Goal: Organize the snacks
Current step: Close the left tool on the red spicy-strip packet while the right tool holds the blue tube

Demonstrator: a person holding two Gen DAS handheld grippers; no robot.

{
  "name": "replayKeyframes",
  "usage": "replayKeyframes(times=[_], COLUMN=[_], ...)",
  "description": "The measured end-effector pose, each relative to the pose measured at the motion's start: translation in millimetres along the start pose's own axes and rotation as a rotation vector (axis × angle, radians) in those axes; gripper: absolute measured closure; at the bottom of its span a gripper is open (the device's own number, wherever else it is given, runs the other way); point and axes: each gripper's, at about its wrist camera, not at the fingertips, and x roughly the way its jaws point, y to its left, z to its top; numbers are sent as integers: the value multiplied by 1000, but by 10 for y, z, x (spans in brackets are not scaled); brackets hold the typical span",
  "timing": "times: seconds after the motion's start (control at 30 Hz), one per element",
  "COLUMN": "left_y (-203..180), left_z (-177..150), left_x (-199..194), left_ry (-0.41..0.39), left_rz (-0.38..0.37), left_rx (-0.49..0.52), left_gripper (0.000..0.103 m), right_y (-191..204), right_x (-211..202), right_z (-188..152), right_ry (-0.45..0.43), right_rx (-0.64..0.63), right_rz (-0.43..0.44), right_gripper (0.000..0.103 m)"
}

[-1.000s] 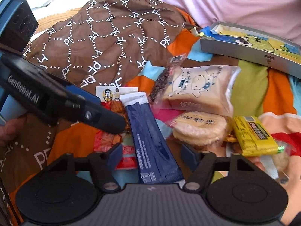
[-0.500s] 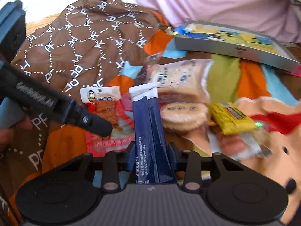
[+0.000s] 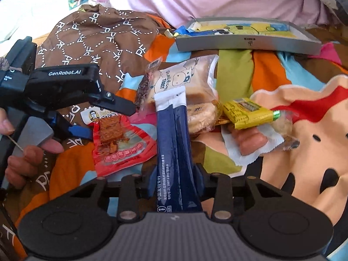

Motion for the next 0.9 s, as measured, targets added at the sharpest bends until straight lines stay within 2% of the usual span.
replayKeyframes(times=[0.13,0.23,0.4,0.5,0.6,0.8,0.9], left_y=[36,97,118,157,152,121,99], left_z=[15,4,-32,-39,-17,10,21], left_x=[-40,-95,-146,-187,-194,-44,14], left_ry=[-25,-62,-101,-135,-162,-149,-136], left_rz=[-23,-34,-41,-77,-107,-82,-100], left_rx=[-56,-116,-142,-167,-183,-165,-145], left_gripper=[3,10,19,26,26,26,26], right_y=[-17,-15,-4,-7,-14,-5,-4], right_x=[15,9,25,23,17,26,43], right_z=[-42,-50,-53,-57,-54,-33,-20], right_ry=[12,14,14,5,-5,-17,-19], right_rx=[38,48,52,57,63,59,59], right_rz=[3,-2,-9,-9,-8,-4,-4], right_gripper=[57,57,55,56,57,57,55])
